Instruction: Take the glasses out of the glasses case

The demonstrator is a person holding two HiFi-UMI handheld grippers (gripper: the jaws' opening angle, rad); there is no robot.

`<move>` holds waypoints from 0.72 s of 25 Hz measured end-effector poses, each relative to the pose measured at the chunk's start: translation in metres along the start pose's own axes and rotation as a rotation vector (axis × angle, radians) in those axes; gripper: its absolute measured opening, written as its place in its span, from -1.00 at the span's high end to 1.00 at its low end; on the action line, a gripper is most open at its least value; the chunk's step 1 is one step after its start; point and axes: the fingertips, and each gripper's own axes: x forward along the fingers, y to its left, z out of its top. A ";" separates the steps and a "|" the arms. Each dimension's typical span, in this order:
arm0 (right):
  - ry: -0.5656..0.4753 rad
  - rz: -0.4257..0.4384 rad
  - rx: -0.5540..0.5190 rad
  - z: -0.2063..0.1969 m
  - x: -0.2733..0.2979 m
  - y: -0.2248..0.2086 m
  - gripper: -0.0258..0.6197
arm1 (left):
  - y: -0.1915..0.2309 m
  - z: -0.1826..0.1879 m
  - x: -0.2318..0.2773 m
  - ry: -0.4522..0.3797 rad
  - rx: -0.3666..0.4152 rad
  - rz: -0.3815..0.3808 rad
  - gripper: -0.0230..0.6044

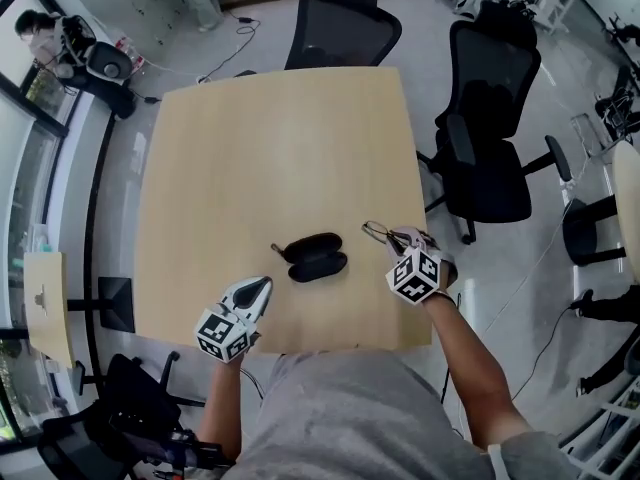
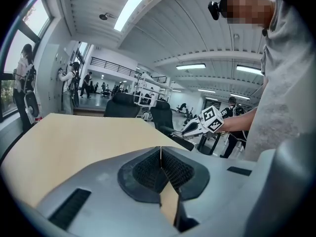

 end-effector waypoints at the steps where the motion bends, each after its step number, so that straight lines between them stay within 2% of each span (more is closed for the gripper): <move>1: 0.005 -0.004 0.003 -0.004 0.002 0.000 0.78 | -0.003 -0.002 -0.002 0.004 -0.005 -0.003 0.91; 18: 0.091 -0.010 0.029 -0.051 0.052 0.002 0.78 | -0.027 -0.017 -0.008 0.028 -0.038 -0.026 0.91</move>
